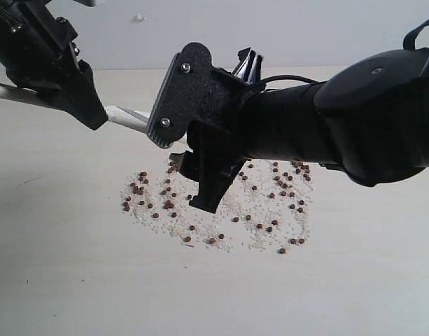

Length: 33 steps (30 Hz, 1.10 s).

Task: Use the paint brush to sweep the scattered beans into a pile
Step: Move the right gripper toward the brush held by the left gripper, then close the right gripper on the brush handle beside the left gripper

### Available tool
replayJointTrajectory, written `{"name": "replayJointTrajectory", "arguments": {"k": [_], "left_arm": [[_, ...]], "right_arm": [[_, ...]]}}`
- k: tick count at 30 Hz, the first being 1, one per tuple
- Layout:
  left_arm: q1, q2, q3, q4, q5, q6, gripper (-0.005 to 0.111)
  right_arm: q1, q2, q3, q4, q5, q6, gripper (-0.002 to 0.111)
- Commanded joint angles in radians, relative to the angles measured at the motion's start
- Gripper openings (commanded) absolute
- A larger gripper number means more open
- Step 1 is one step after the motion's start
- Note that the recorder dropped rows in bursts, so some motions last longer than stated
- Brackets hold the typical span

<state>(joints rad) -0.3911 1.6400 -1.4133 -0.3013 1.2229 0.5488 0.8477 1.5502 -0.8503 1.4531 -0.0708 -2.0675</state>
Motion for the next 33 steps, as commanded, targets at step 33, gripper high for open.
{"name": "replayJointTrajectory", "arguments": {"k": [33], "left_arm": [[0.001, -0.004, -0.009, 0.002, -0.008, -0.032, 0.000]], "right_arm": [[0.002, -0.010, -0.035, -0.027, 0.127, 0.056, 0.073]]}}
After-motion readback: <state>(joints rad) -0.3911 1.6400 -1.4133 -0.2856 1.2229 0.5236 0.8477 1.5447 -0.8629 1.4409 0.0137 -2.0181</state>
